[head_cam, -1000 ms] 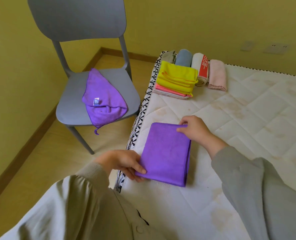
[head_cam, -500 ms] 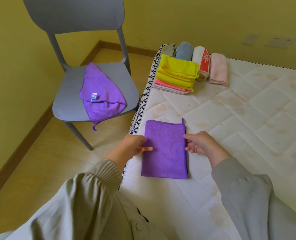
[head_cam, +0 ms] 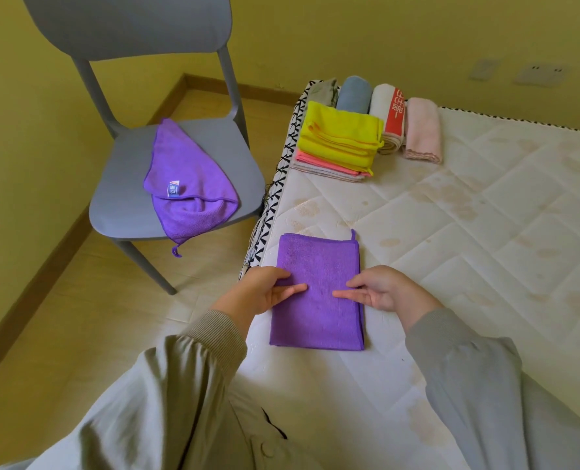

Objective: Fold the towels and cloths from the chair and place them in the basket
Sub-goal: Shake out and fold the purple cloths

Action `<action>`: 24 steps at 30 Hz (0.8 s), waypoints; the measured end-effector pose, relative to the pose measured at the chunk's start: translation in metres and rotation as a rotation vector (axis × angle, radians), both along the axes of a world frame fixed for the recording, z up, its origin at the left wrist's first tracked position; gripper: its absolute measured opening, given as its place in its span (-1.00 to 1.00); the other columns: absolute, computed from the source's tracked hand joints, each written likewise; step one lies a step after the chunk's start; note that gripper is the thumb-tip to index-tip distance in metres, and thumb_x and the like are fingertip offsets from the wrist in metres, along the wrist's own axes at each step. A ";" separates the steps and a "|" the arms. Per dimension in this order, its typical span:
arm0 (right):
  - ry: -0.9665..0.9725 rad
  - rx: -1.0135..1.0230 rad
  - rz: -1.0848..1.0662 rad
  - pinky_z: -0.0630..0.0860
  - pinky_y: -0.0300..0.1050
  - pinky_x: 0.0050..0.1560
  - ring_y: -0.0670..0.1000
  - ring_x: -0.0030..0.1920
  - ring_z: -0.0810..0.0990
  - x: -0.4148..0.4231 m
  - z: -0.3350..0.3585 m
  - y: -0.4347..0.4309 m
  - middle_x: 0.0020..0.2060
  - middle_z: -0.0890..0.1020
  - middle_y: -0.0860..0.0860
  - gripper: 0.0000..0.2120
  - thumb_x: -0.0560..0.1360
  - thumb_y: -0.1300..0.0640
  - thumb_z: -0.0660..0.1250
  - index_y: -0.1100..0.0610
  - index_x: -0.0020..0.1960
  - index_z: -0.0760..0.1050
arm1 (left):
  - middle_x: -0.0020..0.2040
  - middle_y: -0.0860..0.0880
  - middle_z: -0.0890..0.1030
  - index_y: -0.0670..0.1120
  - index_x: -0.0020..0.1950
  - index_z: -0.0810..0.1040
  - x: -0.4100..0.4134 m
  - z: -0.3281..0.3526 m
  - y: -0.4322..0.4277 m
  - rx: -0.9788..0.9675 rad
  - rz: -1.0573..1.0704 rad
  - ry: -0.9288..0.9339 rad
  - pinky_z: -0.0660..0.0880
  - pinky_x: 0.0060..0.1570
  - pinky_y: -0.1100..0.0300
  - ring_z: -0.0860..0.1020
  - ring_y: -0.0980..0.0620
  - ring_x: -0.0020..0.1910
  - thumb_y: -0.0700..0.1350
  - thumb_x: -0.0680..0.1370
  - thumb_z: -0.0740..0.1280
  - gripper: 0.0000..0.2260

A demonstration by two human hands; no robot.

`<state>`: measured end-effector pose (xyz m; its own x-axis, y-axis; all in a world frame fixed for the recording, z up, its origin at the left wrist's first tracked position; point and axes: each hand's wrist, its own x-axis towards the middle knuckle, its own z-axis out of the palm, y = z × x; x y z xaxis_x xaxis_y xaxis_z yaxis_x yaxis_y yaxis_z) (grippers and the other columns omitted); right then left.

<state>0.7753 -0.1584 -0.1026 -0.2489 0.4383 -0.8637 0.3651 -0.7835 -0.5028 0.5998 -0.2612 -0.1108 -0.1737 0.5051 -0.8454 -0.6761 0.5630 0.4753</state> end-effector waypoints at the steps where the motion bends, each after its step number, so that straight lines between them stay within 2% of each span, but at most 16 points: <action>1: -0.004 0.008 0.002 0.60 -0.20 -0.44 0.21 -0.05 0.68 -0.001 -0.001 -0.001 -0.01 0.48 0.15 -0.84 0.55 0.48 0.12 0.33 0.09 0.34 | 0.00 -0.17 0.51 -0.27 0.20 0.34 0.000 -0.001 -0.001 0.002 -0.001 0.009 0.52 -0.58 0.24 0.66 -0.12 -0.42 -0.35 0.58 0.22 -0.79; 2: -0.005 0.025 0.000 0.60 -0.19 -0.42 0.24 0.07 0.63 -0.001 -0.002 -0.003 -0.01 0.48 0.14 -0.84 0.55 0.48 0.12 0.31 0.08 0.34 | -0.02 -0.16 0.52 -0.26 0.18 0.35 0.000 -0.002 -0.002 0.004 -0.007 0.015 0.53 -0.57 0.23 0.66 -0.10 -0.40 -0.35 0.58 0.22 -0.81; 3: 0.004 0.045 -0.014 0.60 -0.18 -0.41 0.25 0.11 0.61 -0.002 -0.003 -0.004 -0.02 0.49 0.14 -0.83 0.55 0.48 0.12 0.29 0.09 0.33 | -0.01 -0.16 0.52 -0.26 0.16 0.35 0.000 -0.002 -0.002 0.009 -0.014 0.018 0.54 -0.56 0.23 0.67 -0.09 -0.39 -0.34 0.58 0.21 -0.83; 5: 0.024 0.075 -0.057 0.62 -0.17 -0.39 0.20 -0.01 0.65 -0.003 -0.007 -0.003 0.04 0.52 0.16 -0.72 0.55 0.48 0.14 0.23 0.19 0.31 | -0.01 -0.15 0.53 -0.24 0.08 0.36 -0.001 -0.003 -0.002 0.031 -0.018 0.035 0.54 -0.54 0.24 0.67 -0.07 -0.39 -0.35 0.59 0.19 -0.91; 7: 0.037 0.097 -0.077 0.63 -0.17 -0.35 0.12 -0.14 0.65 -0.005 -0.008 -0.003 0.14 0.52 0.18 -0.66 0.55 0.48 0.14 0.27 0.29 0.31 | -0.02 -0.13 0.54 -0.20 -0.01 0.37 -0.002 -0.004 -0.002 0.066 -0.014 0.059 0.55 -0.51 0.24 0.67 -0.05 -0.37 -0.35 0.59 0.18 -0.93; 11: 0.112 0.119 -0.109 0.62 -0.20 -0.34 0.05 -0.28 0.68 -0.003 -0.015 -0.005 0.13 0.54 0.19 -0.67 0.55 0.49 0.11 0.31 0.28 0.36 | -0.05 -0.11 0.63 -0.16 -0.01 0.46 -0.004 -0.008 -0.008 0.173 -0.041 0.074 0.58 -0.40 0.26 0.69 -0.02 -0.25 -0.35 0.60 0.16 -0.86; 16: 0.233 0.203 -0.146 0.62 -0.24 -0.28 0.03 -0.30 0.69 0.004 -0.023 -0.013 -0.06 0.60 0.20 -0.76 0.52 0.54 0.10 0.31 0.03 0.45 | -0.15 -0.06 0.68 -0.16 -0.10 0.53 -0.007 -0.012 -0.019 0.276 -0.058 0.053 0.60 -0.29 0.29 0.69 0.00 -0.19 -0.39 0.59 0.12 -0.75; 18: 0.259 0.229 -0.156 0.62 -0.24 -0.24 0.06 -0.21 0.67 0.005 -0.024 -0.016 -0.14 0.62 0.17 -0.71 0.49 0.58 0.10 0.32 0.01 0.49 | -0.20 -0.08 0.69 -0.18 -0.12 0.53 -0.008 -0.013 -0.021 0.280 -0.074 0.056 0.60 -0.29 0.28 0.68 0.02 -0.25 -0.43 0.56 0.10 -0.73; 20: 0.284 0.255 -0.164 0.62 -0.23 -0.26 0.07 -0.22 0.63 0.008 -0.024 -0.020 -0.25 0.64 0.13 -0.62 0.47 0.61 0.06 0.30 -0.14 0.57 | -0.31 -0.07 0.67 -0.19 -0.21 0.47 -0.008 -0.013 -0.022 0.261 -0.087 0.098 0.58 -0.35 0.27 0.64 0.06 -0.35 -0.44 0.52 0.07 -0.73; 22: 0.287 0.287 -0.140 0.58 -0.22 -0.30 0.10 -0.26 0.60 0.010 -0.021 -0.022 -0.33 0.65 0.11 -0.54 0.44 0.58 -0.01 0.27 -0.35 0.57 | -0.26 -0.06 0.68 -0.17 -0.31 0.40 -0.007 -0.012 -0.022 0.257 -0.105 0.129 0.52 -0.35 0.26 0.60 0.03 -0.34 -0.41 0.50 0.04 -0.72; 24: 0.271 0.297 -0.130 0.54 -0.19 -0.19 0.10 -0.19 0.58 0.010 -0.018 -0.023 -0.23 0.65 0.12 -0.60 0.43 0.48 0.00 0.30 -0.42 0.50 | -0.14 -0.08 0.67 -0.15 -0.37 0.36 -0.007 -0.011 -0.023 0.246 -0.102 0.162 0.47 -0.28 0.23 0.56 -0.03 -0.26 -0.36 0.48 0.06 -0.73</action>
